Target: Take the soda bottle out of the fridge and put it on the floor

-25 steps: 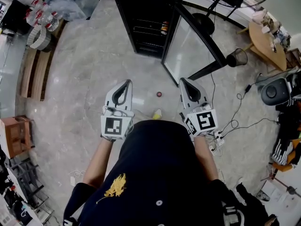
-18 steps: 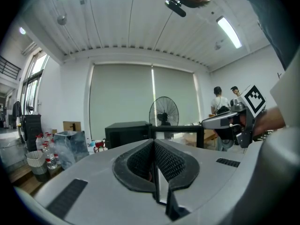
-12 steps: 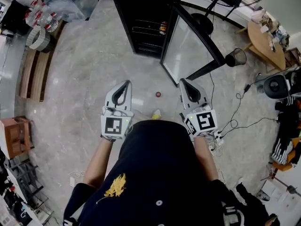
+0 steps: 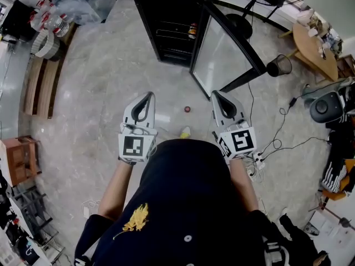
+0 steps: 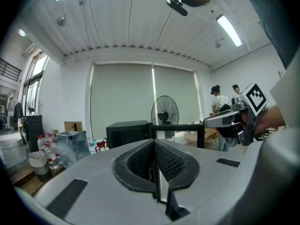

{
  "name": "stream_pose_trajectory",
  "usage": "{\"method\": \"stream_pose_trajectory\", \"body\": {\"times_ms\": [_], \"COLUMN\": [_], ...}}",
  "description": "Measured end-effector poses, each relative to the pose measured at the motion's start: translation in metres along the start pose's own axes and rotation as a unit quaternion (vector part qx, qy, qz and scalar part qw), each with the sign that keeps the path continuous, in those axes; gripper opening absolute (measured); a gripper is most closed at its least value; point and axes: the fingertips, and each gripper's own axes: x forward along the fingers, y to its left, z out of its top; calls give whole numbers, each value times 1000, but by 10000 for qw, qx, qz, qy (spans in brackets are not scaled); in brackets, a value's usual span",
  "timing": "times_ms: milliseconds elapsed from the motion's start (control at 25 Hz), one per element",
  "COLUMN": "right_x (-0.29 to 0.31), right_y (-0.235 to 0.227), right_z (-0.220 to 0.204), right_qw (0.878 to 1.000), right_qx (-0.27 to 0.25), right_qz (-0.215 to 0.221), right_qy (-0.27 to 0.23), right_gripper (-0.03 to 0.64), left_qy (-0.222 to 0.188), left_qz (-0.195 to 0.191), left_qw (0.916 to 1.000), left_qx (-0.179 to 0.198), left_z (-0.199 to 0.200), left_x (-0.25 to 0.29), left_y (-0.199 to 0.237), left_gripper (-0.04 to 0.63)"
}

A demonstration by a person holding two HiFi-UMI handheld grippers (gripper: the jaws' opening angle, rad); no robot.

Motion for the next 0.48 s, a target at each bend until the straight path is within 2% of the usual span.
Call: {"method": "stream_pose_trajectory", "body": {"times_ms": [120,240,480], "right_x": [1,2,-9], "right_y": [2,0,-27], "right_z": [-1,-3,6], "right_qw": [9999,9986,9951], "right_qx": [-103,-505,-966], "right_qz": [25,91,-12], "right_qy": [12,87,221], "right_gripper": [-3,-3,-3], "left_qy": [18,69,339], "left_qz": [-70,-62,-189], "left_qw": [9999,9999,9992], "left_qx": [71,58,97], "left_z": [-2,-5,-15], "left_x": [-1,-4,-4], "left_y": [0,-1,-9], "left_gripper": [18,18,18]}}
